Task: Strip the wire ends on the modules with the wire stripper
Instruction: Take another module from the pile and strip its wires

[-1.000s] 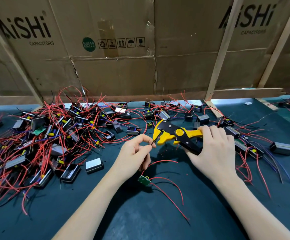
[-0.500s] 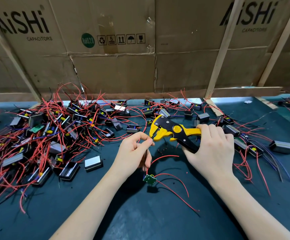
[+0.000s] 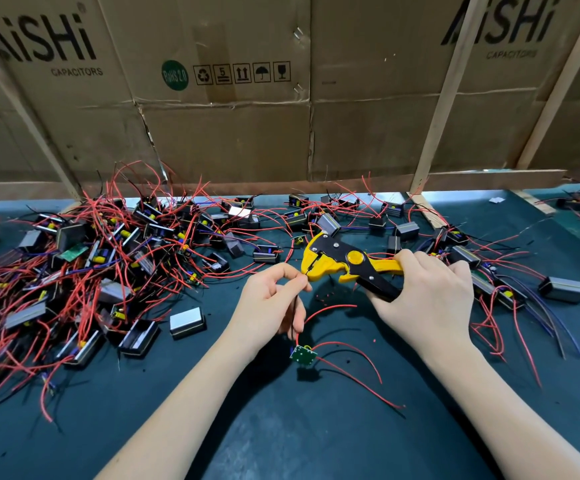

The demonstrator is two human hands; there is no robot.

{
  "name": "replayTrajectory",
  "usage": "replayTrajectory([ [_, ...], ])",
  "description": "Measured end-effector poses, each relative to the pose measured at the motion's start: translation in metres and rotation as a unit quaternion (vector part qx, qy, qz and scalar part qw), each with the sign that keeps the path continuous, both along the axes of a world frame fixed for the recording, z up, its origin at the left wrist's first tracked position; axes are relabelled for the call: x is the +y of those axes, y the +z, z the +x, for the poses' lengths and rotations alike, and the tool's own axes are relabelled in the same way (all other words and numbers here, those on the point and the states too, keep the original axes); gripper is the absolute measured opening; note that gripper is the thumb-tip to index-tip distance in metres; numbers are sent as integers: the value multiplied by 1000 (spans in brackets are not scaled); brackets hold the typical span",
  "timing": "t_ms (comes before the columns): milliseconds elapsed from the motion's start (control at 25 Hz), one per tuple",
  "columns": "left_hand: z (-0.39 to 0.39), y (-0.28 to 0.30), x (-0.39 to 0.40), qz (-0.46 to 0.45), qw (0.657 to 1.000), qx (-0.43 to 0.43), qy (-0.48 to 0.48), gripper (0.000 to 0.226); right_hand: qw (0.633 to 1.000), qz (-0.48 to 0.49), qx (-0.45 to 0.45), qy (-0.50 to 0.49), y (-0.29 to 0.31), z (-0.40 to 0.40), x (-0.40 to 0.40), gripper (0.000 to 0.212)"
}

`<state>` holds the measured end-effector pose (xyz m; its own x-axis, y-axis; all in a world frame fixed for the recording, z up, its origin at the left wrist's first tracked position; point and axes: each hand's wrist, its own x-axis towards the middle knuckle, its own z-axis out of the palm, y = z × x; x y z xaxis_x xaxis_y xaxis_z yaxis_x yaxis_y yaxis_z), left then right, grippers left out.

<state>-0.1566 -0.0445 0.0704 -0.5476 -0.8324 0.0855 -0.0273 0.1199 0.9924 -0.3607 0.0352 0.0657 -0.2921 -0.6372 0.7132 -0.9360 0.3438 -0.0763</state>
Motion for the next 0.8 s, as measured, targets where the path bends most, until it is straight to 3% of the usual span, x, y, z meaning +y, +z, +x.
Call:
replayTrajectory([
  [280, 1, 0, 0, 4, 1000, -15, 3, 20, 999, 31, -18, 8, 0, 2, 0, 47],
  [800, 0, 0, 0, 18, 999, -27, 8, 19, 1000, 5, -7, -10, -7, -1, -3, 54],
])
